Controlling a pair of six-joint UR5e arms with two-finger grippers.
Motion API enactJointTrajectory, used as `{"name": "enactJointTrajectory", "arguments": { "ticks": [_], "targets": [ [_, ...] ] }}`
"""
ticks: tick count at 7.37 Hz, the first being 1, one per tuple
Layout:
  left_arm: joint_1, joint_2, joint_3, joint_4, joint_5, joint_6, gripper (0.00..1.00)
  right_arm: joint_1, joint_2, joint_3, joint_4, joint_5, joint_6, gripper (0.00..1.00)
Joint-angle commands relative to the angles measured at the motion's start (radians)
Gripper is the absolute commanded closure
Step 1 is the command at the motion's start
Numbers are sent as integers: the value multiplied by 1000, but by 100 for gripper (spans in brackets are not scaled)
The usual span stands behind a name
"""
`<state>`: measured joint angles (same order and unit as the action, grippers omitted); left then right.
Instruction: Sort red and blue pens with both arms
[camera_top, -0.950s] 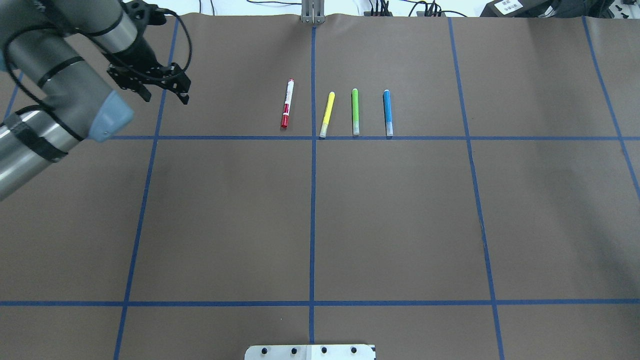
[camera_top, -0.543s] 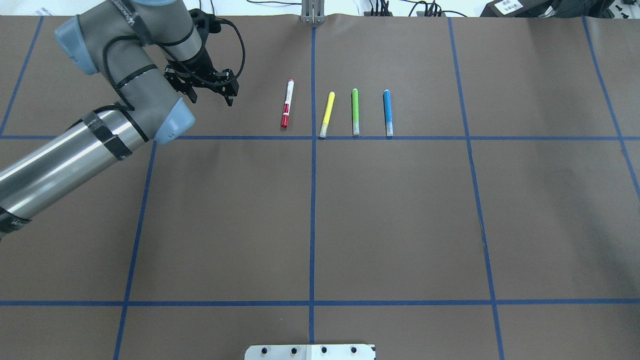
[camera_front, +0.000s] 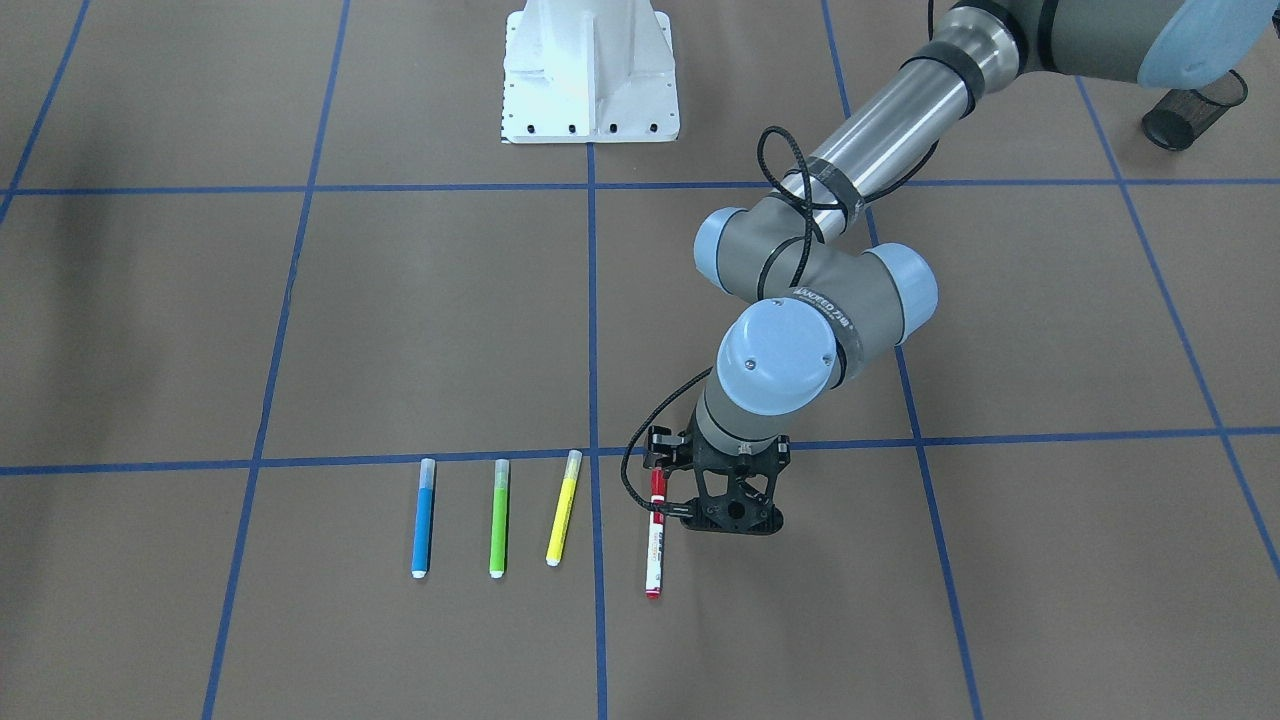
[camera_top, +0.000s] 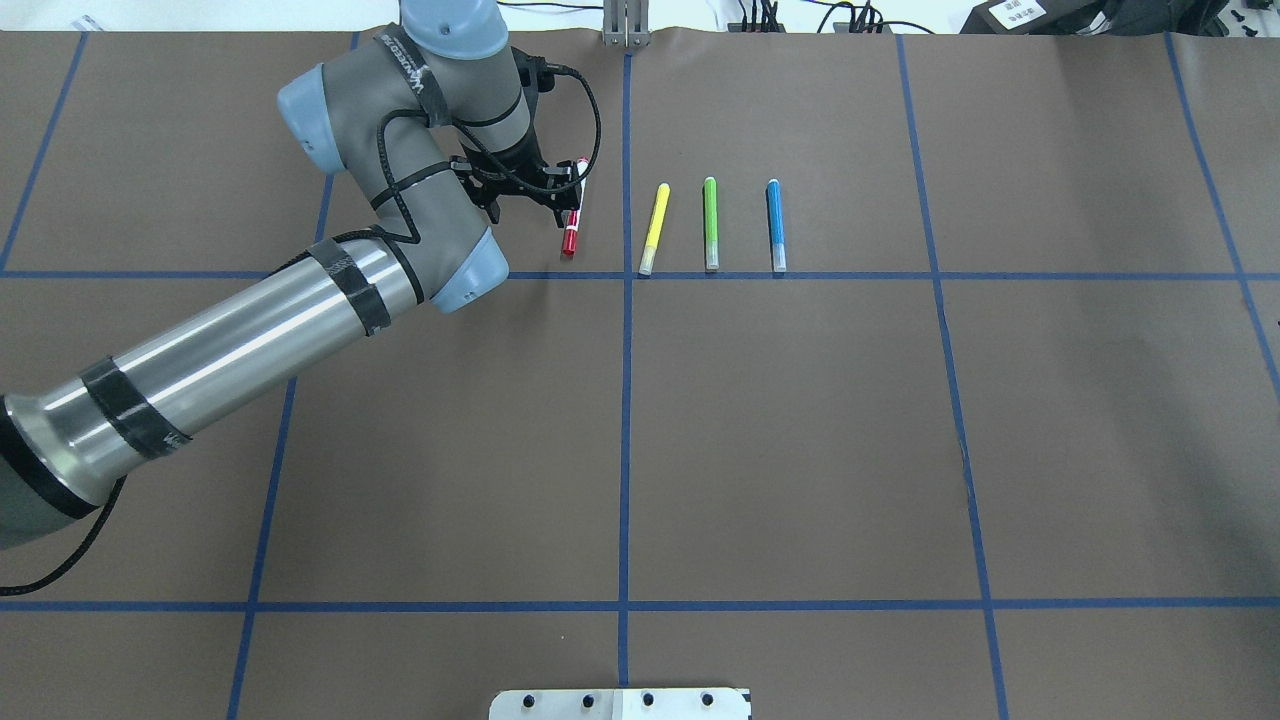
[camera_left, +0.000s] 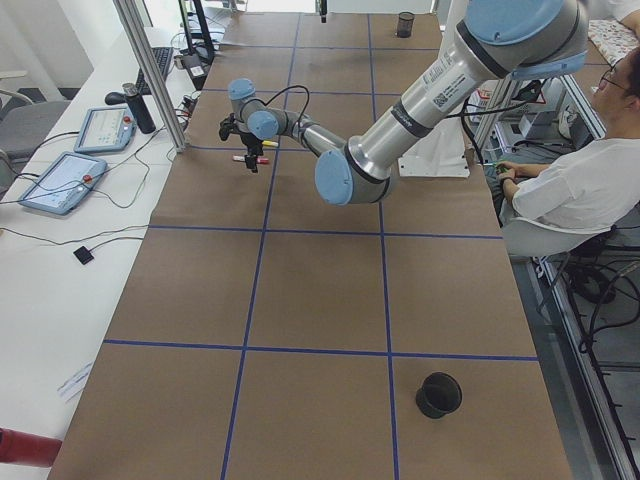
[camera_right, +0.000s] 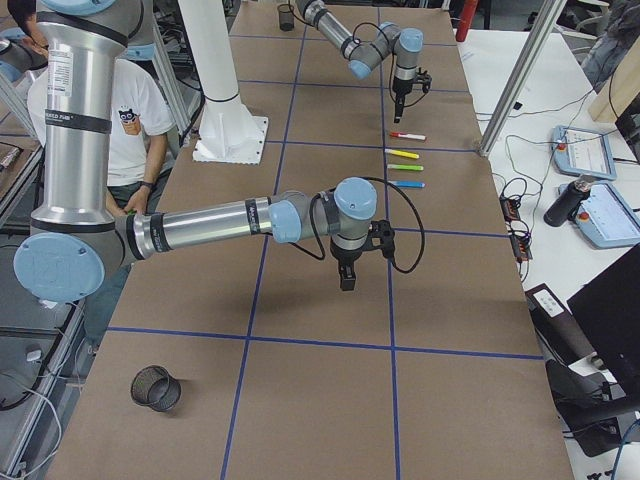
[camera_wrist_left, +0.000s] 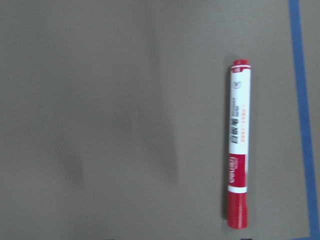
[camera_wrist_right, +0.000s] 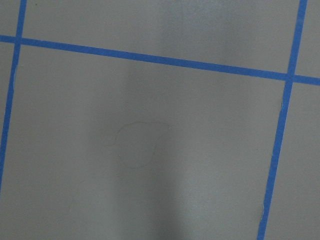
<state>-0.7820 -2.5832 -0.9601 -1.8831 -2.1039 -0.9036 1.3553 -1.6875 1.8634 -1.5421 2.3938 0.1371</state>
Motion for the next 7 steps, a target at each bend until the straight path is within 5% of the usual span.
{"name": "enactJointTrajectory", "arguments": {
  "ticks": [1, 7],
  "targets": [
    [27, -73, 108, -56, 54, -41, 24, -7, 0, -30, 43, -2, 4, 0],
    [60, -68, 126, -70, 61, -40, 38, -24, 6, -36, 46, -2, 16, 0]
  ]
}}
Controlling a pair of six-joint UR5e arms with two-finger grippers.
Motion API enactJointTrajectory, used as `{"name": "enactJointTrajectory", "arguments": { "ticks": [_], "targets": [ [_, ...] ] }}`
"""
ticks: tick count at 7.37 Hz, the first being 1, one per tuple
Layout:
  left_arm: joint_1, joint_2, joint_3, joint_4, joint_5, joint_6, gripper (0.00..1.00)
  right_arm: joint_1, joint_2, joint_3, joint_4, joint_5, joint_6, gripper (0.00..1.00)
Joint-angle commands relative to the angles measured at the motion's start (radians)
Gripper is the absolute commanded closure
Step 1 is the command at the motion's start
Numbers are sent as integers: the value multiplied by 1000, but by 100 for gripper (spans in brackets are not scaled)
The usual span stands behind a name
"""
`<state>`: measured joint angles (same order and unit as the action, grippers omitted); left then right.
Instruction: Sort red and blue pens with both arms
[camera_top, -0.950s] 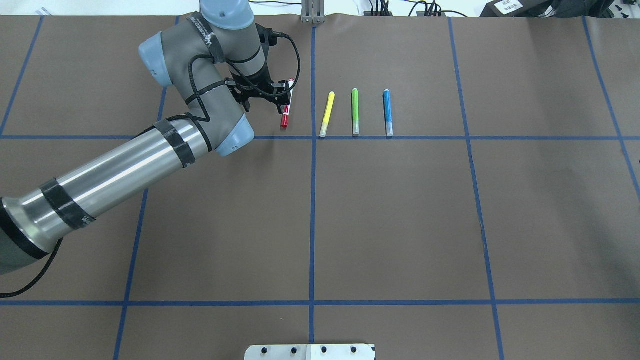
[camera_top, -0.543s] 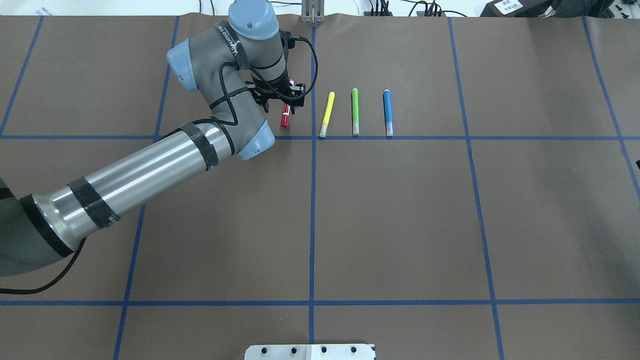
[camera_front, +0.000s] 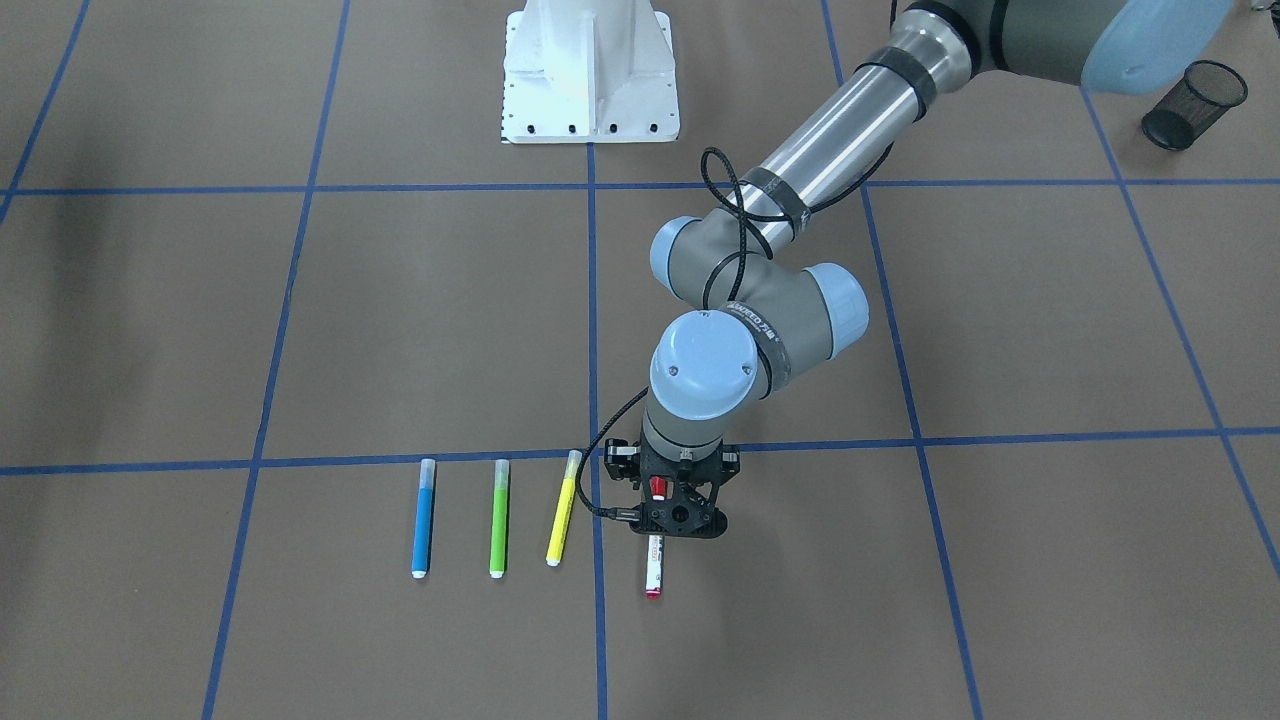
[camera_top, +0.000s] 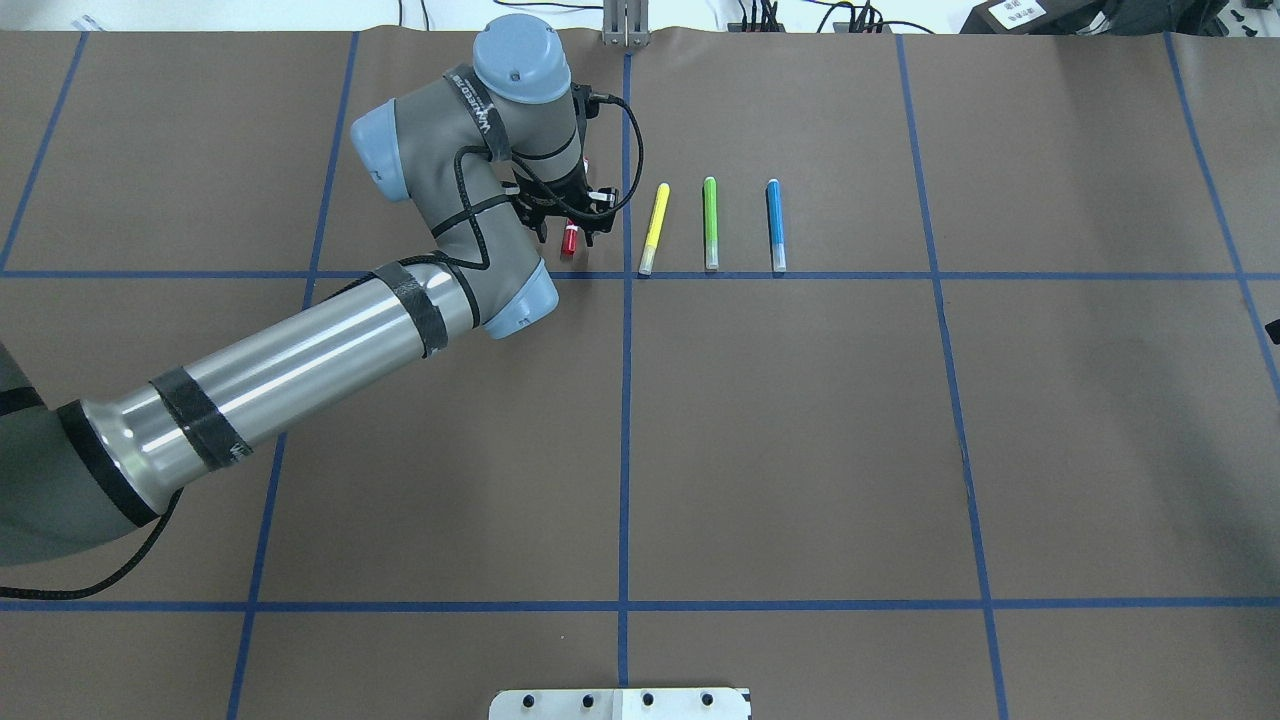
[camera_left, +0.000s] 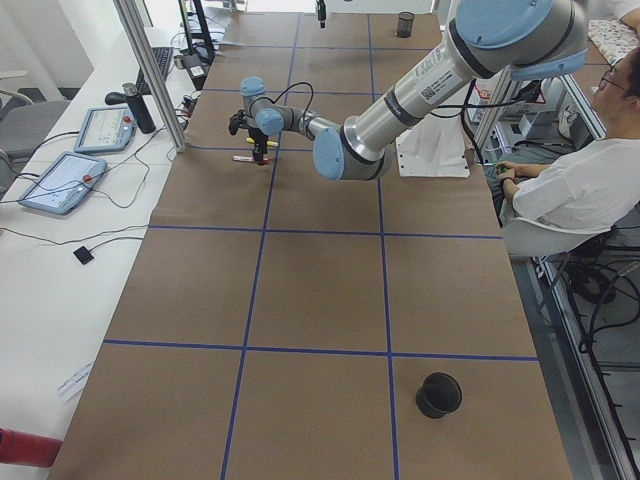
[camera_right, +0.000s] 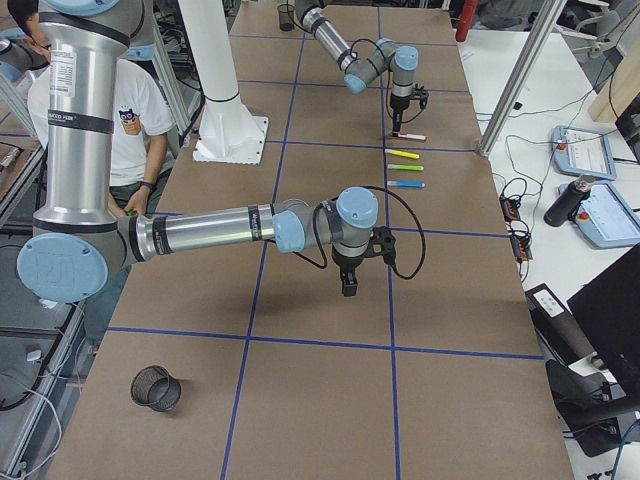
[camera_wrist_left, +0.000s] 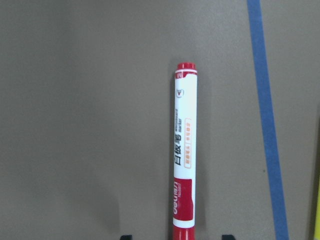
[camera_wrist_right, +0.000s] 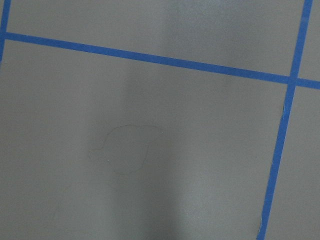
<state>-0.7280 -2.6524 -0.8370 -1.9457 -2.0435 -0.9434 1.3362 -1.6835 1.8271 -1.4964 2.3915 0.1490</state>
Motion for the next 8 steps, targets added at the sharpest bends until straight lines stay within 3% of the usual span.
{"name": "enactJointTrajectory", "arguments": {
  "ticks": [1, 3, 5, 6, 8],
  "targets": [
    [7, 2, 4, -9, 0, 0, 42, -6, 2, 0, 1, 0, 7, 0],
    [7, 2, 7, -9, 0, 0, 54, -12, 4, -2, -1, -2, 7, 0],
    [7, 5, 7, -9, 0, 2, 92, -14, 4, -9, 1, -2, 7, 0],
    [7, 5, 6, -9, 0, 0, 100, -14, 5, -14, 4, 0, 7, 0],
    [-28, 35, -42, 4, -24, 3, 100, -14, 10, -22, 5, 0, 7, 0]
  ]
}}
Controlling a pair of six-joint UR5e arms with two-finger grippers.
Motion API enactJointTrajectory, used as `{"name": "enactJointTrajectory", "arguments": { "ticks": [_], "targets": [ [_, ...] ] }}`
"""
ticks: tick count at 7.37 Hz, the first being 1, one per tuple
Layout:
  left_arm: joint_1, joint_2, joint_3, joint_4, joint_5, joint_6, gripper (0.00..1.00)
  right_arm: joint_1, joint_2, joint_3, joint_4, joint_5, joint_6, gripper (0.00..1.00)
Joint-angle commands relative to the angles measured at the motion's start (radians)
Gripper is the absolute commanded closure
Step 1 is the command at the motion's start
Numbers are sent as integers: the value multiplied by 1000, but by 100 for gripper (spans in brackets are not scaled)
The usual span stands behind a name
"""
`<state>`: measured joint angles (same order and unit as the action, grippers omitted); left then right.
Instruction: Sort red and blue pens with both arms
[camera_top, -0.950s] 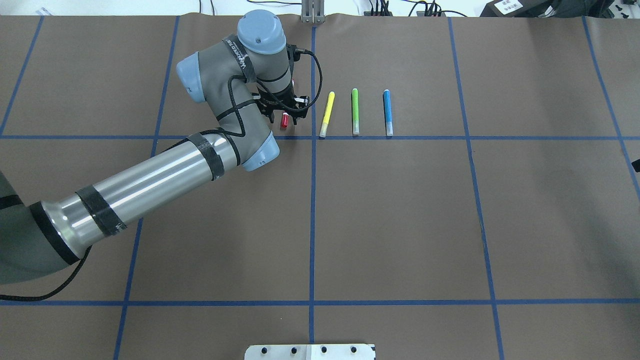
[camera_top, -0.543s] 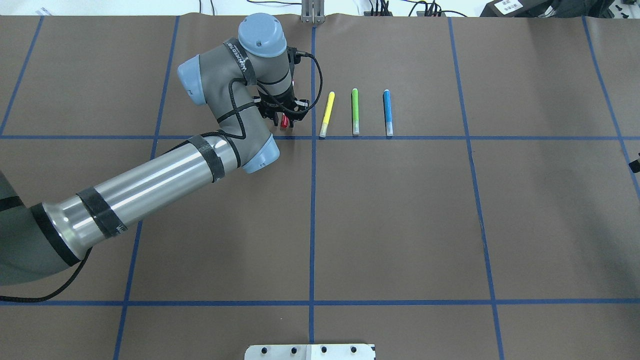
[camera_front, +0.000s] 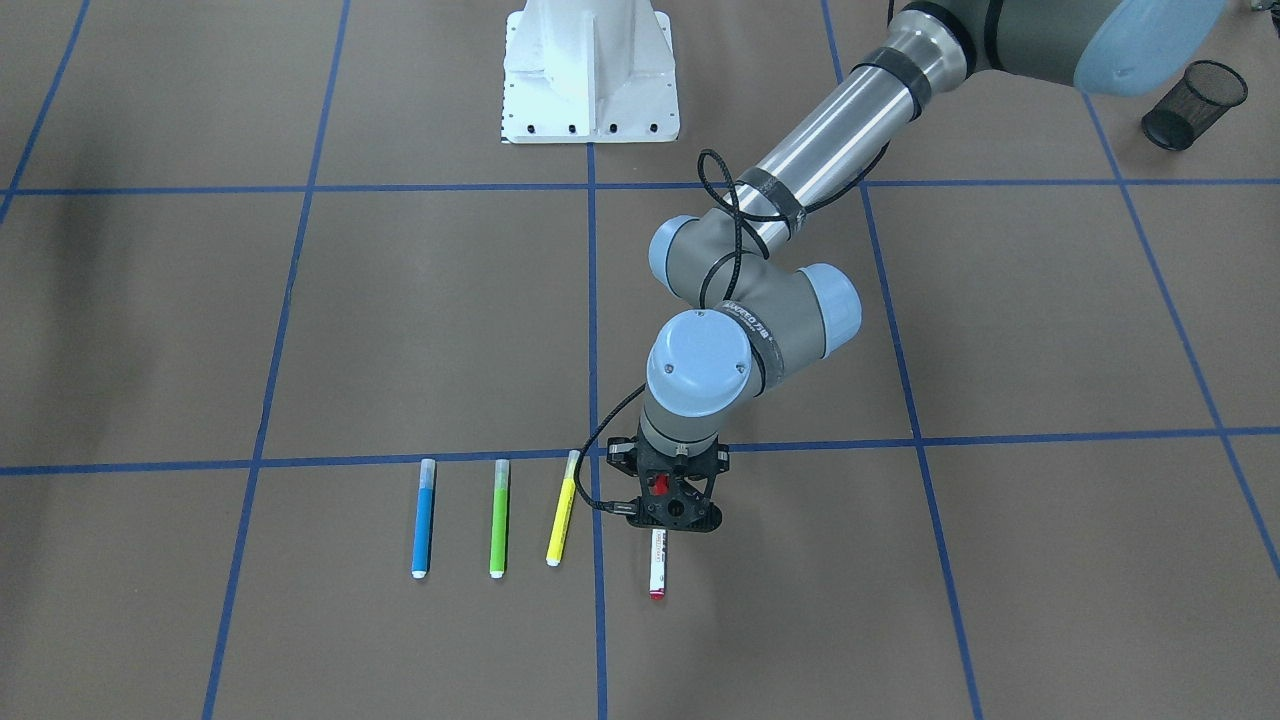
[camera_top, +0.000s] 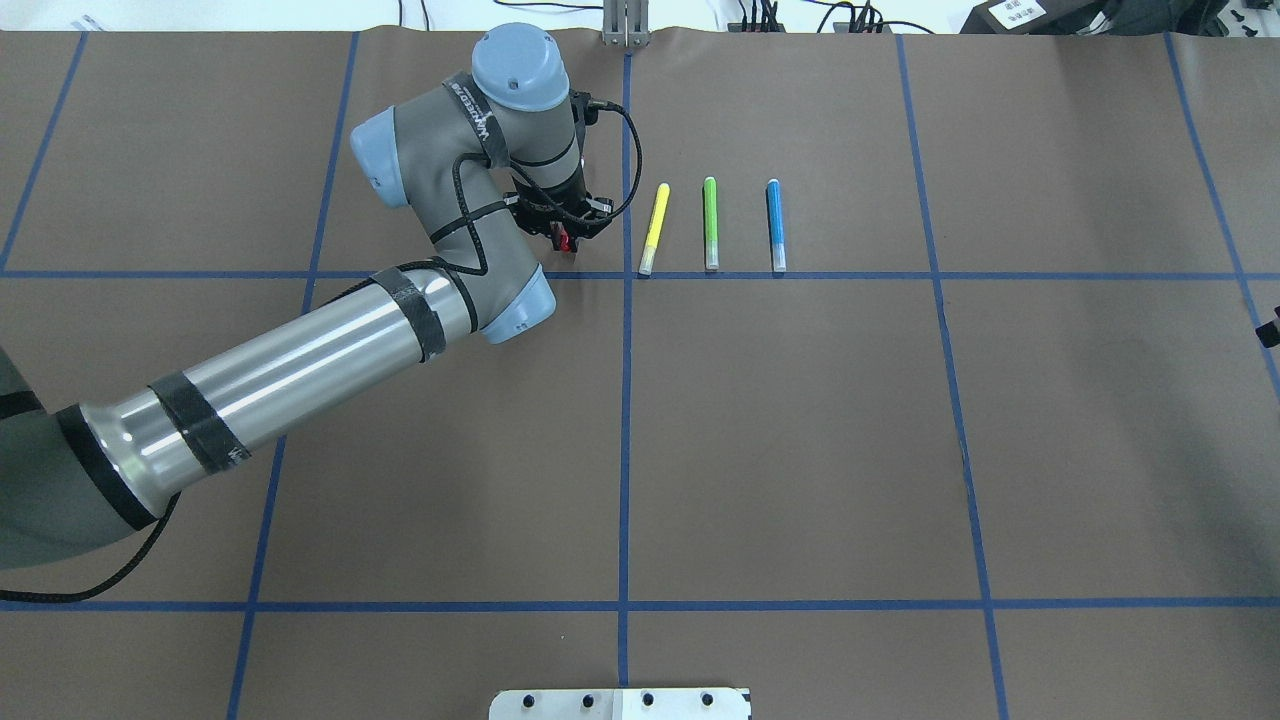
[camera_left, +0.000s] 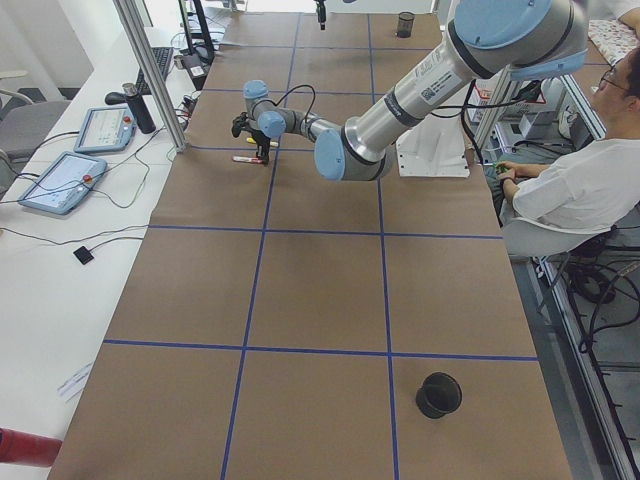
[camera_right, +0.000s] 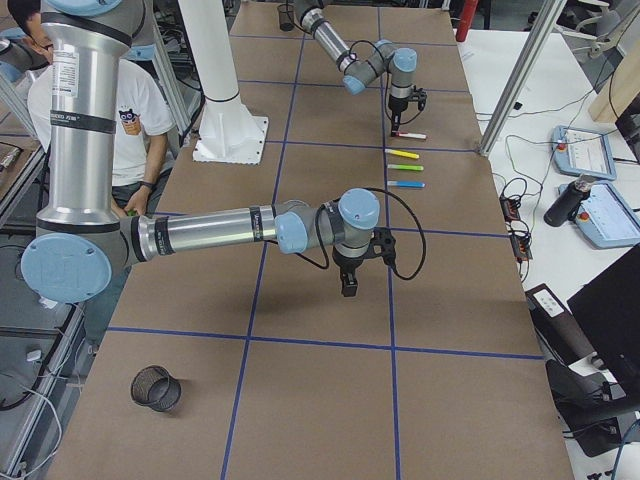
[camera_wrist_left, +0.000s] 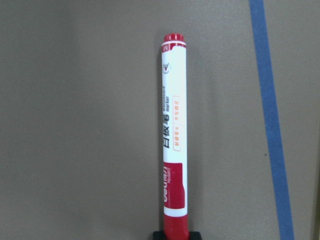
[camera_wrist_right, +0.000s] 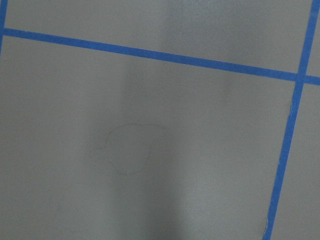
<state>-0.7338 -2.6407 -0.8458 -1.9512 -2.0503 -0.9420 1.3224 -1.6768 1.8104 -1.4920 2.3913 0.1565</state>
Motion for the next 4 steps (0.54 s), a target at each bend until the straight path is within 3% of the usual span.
{"name": "enactJointTrajectory", "arguments": {
  "ticks": [1, 2, 4],
  "targets": [
    [-45, 141, -162, 23, -78, 2, 100, -2, 3, -11, 1, 0, 0, 0],
    [-76, 212, -240, 47, -140, 0, 100, 0, 3, -10, 3, 0, 0, 0],
    [-142, 316, -310, 51, -145, 2, 100, -2, 3, -10, 22, -1, 0, 0]
  ]
}}
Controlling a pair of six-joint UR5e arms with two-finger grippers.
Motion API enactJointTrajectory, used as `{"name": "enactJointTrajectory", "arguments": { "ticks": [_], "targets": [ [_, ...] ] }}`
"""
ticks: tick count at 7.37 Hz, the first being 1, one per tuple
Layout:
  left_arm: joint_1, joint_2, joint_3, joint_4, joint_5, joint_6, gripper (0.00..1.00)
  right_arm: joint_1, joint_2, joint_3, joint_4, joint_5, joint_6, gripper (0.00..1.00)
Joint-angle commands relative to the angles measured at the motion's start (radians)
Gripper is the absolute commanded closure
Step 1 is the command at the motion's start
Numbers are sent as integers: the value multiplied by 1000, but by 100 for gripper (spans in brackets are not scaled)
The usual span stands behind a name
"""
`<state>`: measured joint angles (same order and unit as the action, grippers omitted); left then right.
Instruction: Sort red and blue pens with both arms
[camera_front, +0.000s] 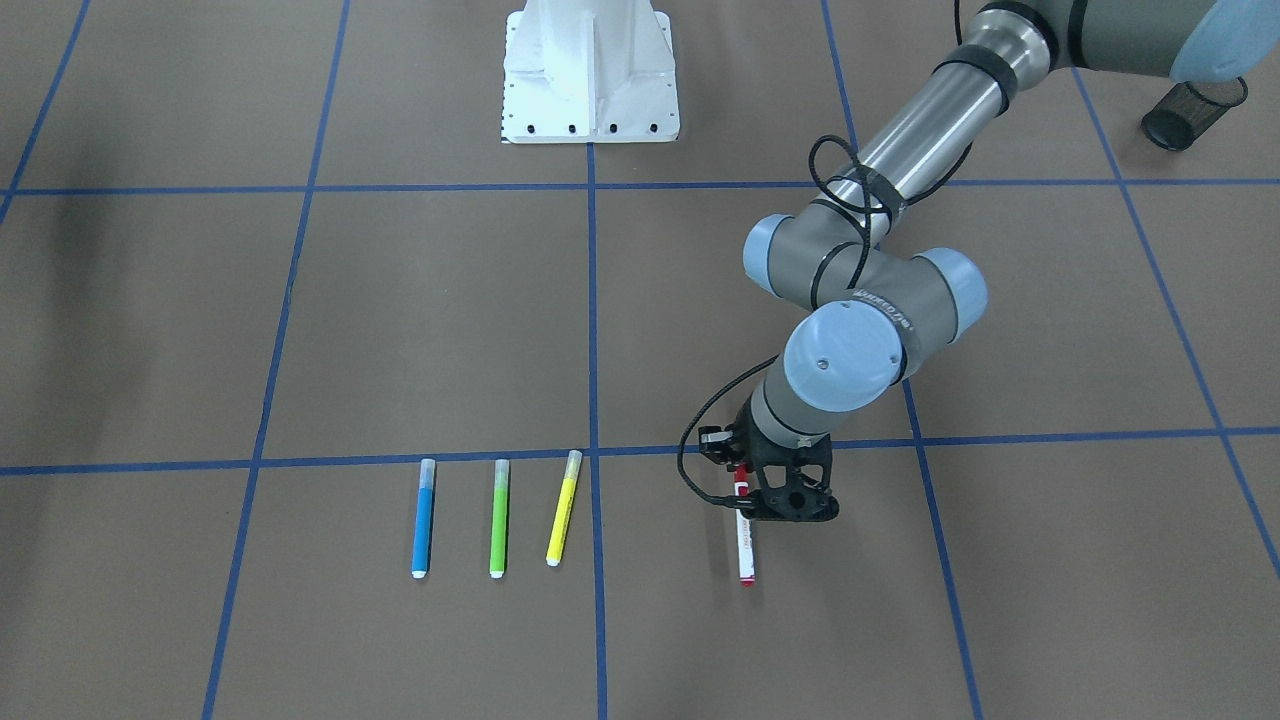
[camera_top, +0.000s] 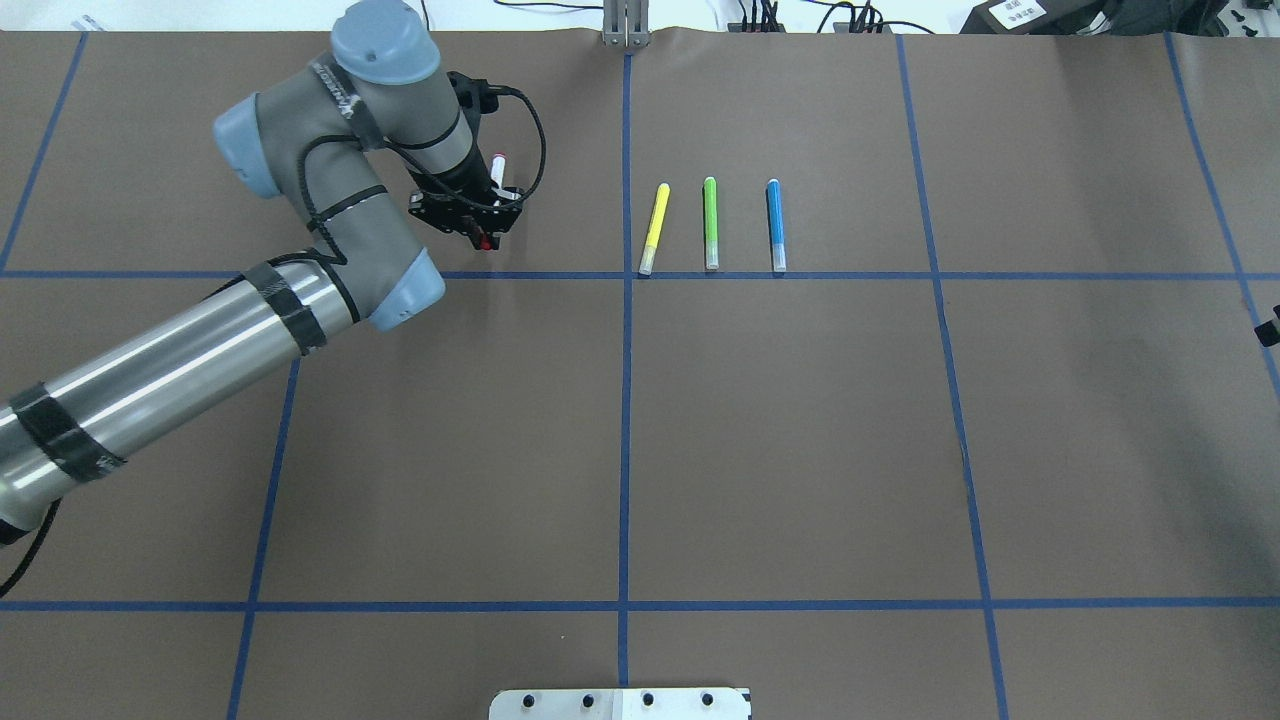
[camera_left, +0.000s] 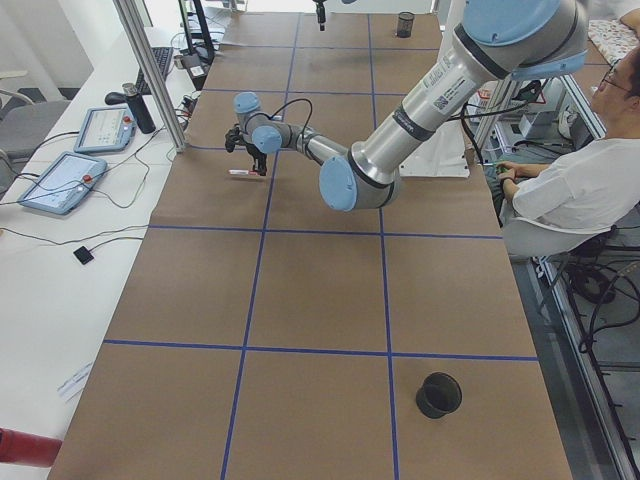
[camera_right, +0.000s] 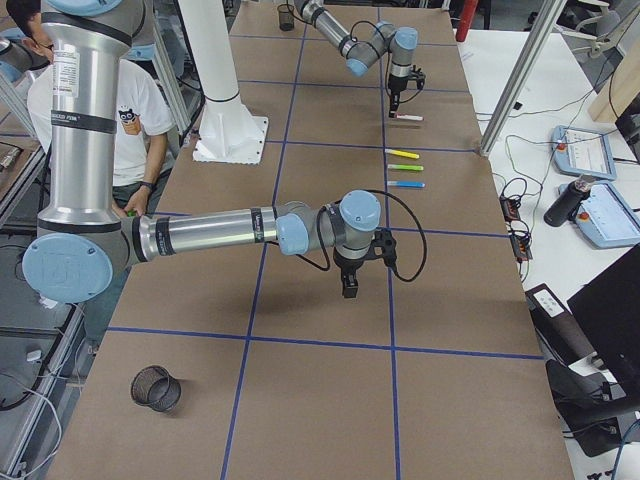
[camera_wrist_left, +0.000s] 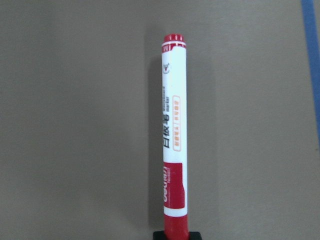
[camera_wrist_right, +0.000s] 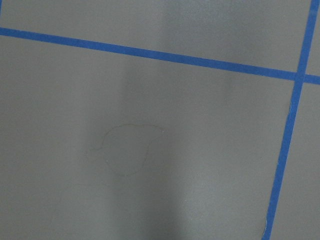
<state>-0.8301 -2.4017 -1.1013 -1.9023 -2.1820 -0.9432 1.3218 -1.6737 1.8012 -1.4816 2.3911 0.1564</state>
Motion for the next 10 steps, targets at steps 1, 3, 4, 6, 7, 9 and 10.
{"name": "enactJointTrajectory", "arguments": {
  "ticks": [1, 3, 4, 6, 7, 9, 10],
  "targets": [
    [-100, 175, -121, -3, -15, 17, 100, -1, 0, 0, 12, -13, 0, 0],
    [-223, 266, -166, 0, 5, 68, 100, -9, 2, 0, 42, -18, 40, 0],
    [-298, 312, -164, 8, 31, 204, 100, -24, 2, 0, 67, -33, 72, 0],
    [-409, 409, -147, 14, 83, 454, 100, -41, 2, 0, 86, -50, 97, 0],
    [-455, 496, -159, 11, 91, 577, 100, -41, 2, 0, 86, -52, 97, 0],
    [-552, 547, -137, 20, 78, 616, 100, -46, 2, 0, 86, -58, 97, 0],
    [-558, 555, -109, 66, 65, 618, 100, -46, 2, 0, 86, -58, 97, 0]
  ]
}}
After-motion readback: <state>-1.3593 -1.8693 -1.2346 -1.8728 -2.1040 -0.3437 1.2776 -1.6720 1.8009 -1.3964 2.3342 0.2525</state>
